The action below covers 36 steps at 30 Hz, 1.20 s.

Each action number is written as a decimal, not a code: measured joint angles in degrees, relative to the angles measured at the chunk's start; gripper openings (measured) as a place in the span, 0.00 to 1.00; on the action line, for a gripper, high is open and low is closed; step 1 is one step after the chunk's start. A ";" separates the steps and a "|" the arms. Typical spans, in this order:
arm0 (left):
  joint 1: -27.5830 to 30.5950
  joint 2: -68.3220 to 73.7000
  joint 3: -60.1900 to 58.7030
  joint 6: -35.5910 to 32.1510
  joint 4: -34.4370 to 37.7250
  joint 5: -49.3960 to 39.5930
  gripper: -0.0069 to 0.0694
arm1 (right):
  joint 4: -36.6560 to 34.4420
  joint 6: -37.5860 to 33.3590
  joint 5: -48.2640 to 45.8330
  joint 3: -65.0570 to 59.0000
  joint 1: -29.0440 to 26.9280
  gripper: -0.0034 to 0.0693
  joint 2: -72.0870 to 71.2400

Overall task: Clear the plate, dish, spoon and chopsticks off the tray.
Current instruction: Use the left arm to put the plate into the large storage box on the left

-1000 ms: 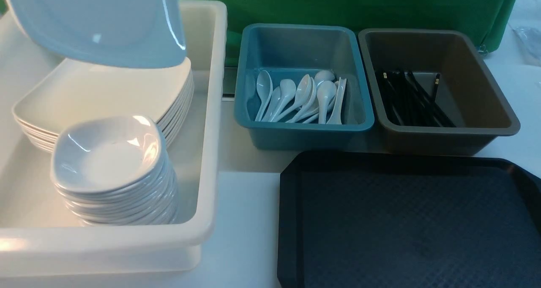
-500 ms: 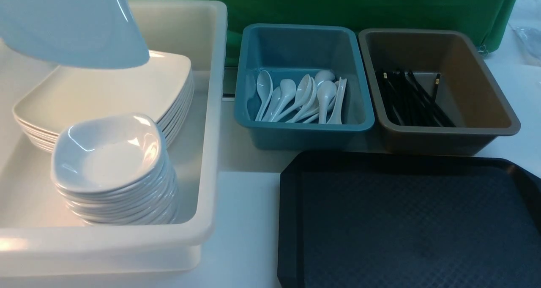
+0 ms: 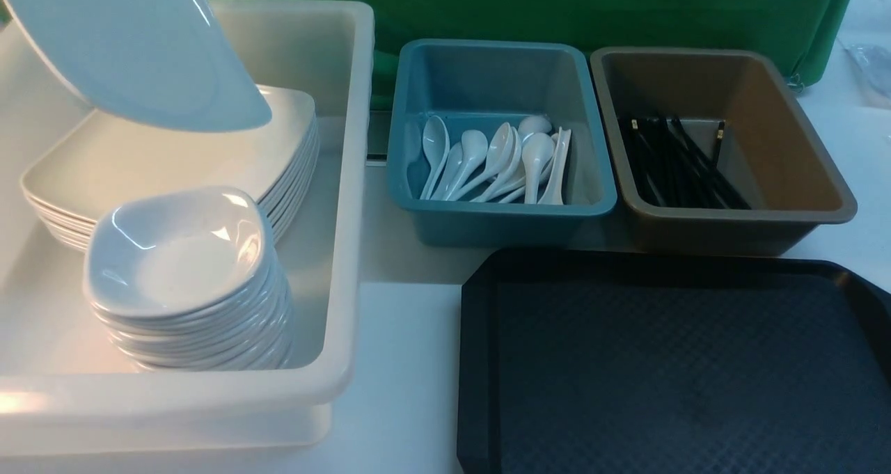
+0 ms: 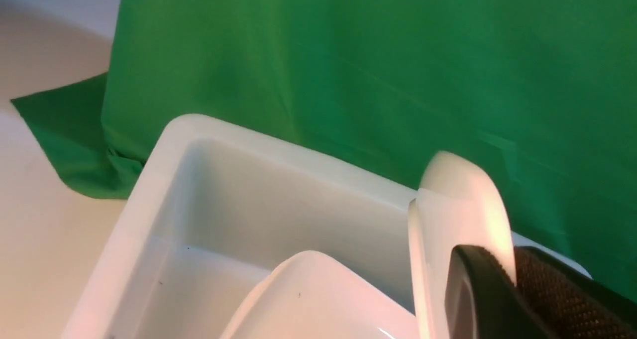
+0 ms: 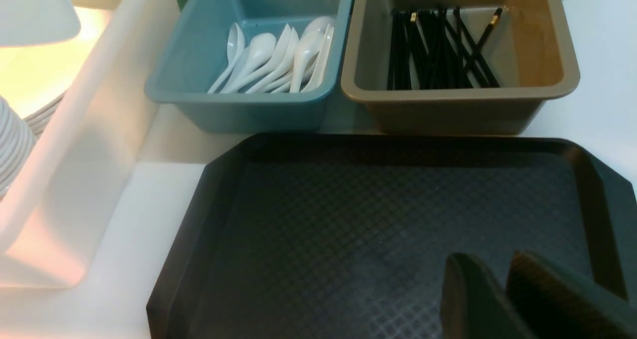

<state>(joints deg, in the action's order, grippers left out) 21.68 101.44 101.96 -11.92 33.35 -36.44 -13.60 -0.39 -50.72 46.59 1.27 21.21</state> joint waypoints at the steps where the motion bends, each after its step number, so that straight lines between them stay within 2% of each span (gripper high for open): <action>1: 0.00 0.00 -0.31 0.00 0.26 0.20 0.13 | 0.00 0.00 0.00 0.00 0.00 0.25 0.00; 13: 0.08 0.32 -13.03 -0.07 2.85 9.18 0.13 | 0.00 0.87 0.73 0.00 0.00 0.26 0.21; 21: 0.67 0.27 -18.85 -0.49 2.70 11.96 0.12 | 0.00 1.00 0.73 0.00 0.00 0.26 1.35; 25: 0.67 0.27 -20.53 -0.76 2.45 12.39 0.12 | 0.00 1.00 0.73 0.00 0.00 0.26 1.35; 36: 0.49 0.27 -22.36 0.21 -4.47 8.24 0.12 | 0.00 1.00 0.67 0.00 0.00 0.26 1.35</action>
<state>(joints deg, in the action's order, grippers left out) 22.17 101.71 79.60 -11.71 28.88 -28.19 -13.60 0.61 -50.05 46.59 1.27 22.56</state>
